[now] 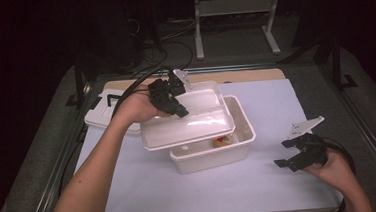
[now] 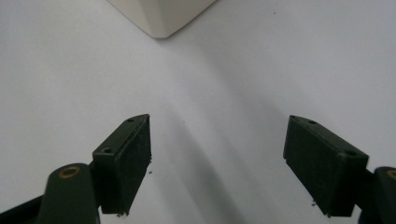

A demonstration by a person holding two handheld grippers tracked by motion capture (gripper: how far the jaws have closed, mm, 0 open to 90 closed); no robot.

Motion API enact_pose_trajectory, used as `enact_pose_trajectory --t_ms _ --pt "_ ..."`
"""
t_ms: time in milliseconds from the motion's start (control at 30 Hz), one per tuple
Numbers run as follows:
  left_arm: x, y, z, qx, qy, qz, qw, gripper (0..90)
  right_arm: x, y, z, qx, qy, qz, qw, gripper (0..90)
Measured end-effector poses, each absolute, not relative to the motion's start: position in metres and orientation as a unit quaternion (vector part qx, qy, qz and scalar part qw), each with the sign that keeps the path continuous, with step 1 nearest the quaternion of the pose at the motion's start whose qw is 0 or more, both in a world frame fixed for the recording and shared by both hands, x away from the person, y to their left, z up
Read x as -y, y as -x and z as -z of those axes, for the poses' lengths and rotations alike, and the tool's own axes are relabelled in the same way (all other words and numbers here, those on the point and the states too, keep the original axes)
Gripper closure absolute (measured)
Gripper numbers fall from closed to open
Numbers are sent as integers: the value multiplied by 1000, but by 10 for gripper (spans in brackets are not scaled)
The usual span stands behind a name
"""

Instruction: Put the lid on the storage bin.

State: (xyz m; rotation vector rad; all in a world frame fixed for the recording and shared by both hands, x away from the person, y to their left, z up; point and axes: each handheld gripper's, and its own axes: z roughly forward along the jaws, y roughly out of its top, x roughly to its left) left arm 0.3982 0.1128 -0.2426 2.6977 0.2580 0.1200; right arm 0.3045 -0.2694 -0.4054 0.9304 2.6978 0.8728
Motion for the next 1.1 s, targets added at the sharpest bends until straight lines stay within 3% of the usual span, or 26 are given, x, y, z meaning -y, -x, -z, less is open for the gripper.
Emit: enact_pose_trajectory --t_ms 1100 --pt "-63 -409 271 -80 -974 -26 211 890 273 -303 404 -899 -311 -297 80 227"
